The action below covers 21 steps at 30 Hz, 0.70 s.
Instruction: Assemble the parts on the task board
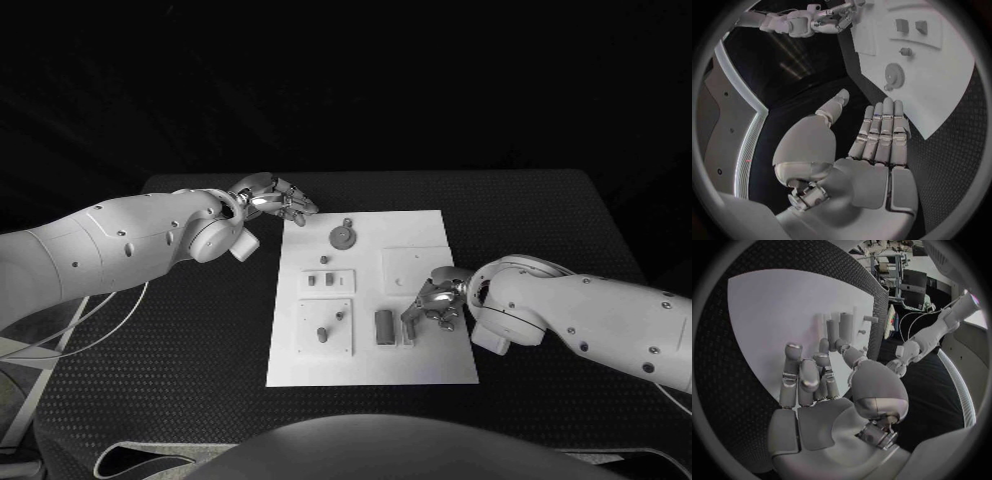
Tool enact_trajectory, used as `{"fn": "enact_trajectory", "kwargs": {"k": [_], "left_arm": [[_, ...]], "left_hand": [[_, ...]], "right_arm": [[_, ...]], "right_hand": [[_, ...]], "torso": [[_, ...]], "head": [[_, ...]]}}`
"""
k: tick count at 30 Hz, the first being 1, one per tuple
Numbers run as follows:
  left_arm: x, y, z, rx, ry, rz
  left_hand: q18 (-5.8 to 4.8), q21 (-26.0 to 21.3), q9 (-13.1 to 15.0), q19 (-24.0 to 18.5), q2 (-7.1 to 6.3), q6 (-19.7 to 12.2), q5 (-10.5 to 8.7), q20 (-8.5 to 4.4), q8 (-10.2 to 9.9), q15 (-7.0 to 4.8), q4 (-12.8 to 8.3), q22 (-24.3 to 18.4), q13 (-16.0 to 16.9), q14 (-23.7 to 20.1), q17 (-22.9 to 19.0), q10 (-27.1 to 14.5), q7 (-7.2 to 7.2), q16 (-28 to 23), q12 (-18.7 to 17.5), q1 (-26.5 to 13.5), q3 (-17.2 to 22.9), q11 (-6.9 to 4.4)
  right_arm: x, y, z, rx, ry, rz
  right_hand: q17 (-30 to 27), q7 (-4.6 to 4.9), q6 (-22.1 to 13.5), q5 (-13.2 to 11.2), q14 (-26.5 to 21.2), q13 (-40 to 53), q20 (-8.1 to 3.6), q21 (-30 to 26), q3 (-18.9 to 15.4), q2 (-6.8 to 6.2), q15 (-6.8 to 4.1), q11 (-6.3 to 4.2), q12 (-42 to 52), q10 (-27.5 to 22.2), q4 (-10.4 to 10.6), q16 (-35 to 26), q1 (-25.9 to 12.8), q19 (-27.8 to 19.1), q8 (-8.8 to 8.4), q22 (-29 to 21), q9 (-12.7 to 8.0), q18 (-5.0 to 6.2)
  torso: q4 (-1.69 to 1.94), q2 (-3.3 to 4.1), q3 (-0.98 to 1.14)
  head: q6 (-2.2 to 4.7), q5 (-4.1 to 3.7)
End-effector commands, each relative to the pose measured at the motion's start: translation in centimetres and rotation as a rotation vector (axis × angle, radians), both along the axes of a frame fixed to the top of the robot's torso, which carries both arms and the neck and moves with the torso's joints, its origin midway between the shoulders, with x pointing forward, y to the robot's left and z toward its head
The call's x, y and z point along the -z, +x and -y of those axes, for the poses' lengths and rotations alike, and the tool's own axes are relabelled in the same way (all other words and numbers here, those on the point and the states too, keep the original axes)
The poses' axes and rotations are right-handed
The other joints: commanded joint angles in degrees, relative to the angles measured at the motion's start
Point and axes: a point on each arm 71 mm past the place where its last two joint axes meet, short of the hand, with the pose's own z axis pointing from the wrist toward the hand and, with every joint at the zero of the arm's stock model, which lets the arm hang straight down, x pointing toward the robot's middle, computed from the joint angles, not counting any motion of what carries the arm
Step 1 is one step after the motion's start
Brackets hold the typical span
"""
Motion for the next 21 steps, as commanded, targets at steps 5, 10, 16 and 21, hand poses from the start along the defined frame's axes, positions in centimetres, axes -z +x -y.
{"fn": "enact_trajectory", "kwargs": {"k": [5, 10, 16, 21], "left_arm": [[-0.04, -0.02, 0.31, 0.019, -0.002, -0.001], [-0.04, -0.02, 0.19, 0.015, 0.0, -0.001], [-0.05, -0.02, 0.29, 0.018, -0.001, 0.0], [-0.04, -0.04, 0.24, 0.018, -0.001, -0.001]], "left_hand": [[-0.93, 0.19, -0.08, -0.42, 0.25, -0.37, 0.0, -0.15, 0.18, 0.39, 0.01, -0.09, -0.09, 0.01, 0.1, -0.52, -0.09, -0.32, 0.27, -0.37, -0.28, 0.01], [-0.92, 0.2, -0.1, -0.42, 0.33, -0.43, 0.0, -0.16, 0.15, 0.39, 0.0, -0.1, -0.11, 0.01, 0.15, -0.54, -0.08, -0.36, 0.29, -0.34, -0.25, 0.01], [-0.93, 0.2, -0.11, -0.43, 0.31, -0.47, 0.0, -0.15, 0.13, 0.4, -0.02, -0.11, -0.12, 0.01, 0.19, -0.55, -0.06, -0.39, 0.3, -0.33, -0.26, 0.02], [-0.93, 0.2, -0.12, -0.44, 0.32, -0.49, 0.0, -0.15, 0.13, 0.4, -0.02, -0.11, -0.13, 0.01, 0.21, -0.56, -0.05, -0.41, 0.3, -0.33, -0.26, 0.02]], "right_arm": [[0.45, -0.23, -0.29, -0.008, 0.003, -0.013], [0.63, -0.22, -0.12, -0.003, -0.001, -0.011], [0.67, -0.27, -0.24, -0.007, 0.0, -0.013], [0.81, -0.38, -0.25, -0.012, -0.002, -0.02]], "right_hand": [[-0.08, 1.04, -0.85, 0.18, -0.03, -0.06, -0.06, 0.14, 0.55, 2.0, -0.26, -0.23, 0.33, 0.7, -0.37, 0.24, 1.63, 0.12, 0.31, 1.1, 0.08, 1.05], [-0.09, 1.04, -0.86, 0.18, -0.03, -0.06, -0.06, 0.14, 0.55, 2.01, -0.26, -0.23, 0.33, 0.71, -0.38, 0.23, 1.62, 0.12, 0.29, 1.1, 0.07, 1.05], [-0.15, 1.05, -0.87, 0.18, -0.06, -0.07, -0.05, 0.14, 0.54, 2.01, -0.26, -0.23, 0.33, 0.71, -0.37, 0.22, 1.61, 0.12, 0.28, 1.09, 0.07, 1.05], [-0.21, 1.06, -0.88, 0.18, -0.08, -0.07, -0.05, 0.14, 0.52, 1.97, -0.26, -0.22, 0.33, 0.71, -0.37, 0.2, 1.56, 0.11, 0.26, 1.09, 0.06, 1.05]], "torso": [[0.02, 0.0, 0.03], [0.01, -0.01, 0.03], [-0.03, 0.01, 0.01], [0.02, -0.01, 0.02]], "head": [[0.0, -0.19], [0.0, -0.03], [0.0, 0.0], [0.0, -0.04]]}}
